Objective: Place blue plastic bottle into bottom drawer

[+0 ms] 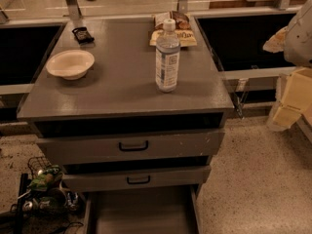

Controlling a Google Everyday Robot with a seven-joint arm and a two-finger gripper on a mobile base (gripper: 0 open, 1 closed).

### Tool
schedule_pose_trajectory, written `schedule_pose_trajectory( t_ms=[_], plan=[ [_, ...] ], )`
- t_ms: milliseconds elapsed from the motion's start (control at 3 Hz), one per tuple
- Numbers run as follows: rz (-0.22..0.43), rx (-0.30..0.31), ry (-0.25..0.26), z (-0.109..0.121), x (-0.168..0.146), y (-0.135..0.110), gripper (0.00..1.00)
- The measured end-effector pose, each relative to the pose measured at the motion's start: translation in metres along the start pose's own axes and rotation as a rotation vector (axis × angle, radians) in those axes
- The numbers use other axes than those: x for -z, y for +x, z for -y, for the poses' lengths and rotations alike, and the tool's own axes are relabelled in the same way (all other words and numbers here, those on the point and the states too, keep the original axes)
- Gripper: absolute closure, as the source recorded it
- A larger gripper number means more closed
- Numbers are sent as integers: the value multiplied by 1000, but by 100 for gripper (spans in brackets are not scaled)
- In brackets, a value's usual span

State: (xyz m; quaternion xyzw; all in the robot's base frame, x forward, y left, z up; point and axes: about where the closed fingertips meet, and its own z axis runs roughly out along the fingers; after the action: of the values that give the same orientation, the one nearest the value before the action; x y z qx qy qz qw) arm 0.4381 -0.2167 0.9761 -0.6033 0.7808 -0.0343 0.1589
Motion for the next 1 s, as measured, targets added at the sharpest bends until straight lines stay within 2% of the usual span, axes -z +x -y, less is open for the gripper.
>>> schedule_pose_trajectory(
  t_ms=[333,667,1000],
  plan=[
    [5,-1,3,1,1,0,0],
    [64,-15,-30,16,-9,-1,0],
    [157,-38,-83,47,-27,5,0]
  ],
)
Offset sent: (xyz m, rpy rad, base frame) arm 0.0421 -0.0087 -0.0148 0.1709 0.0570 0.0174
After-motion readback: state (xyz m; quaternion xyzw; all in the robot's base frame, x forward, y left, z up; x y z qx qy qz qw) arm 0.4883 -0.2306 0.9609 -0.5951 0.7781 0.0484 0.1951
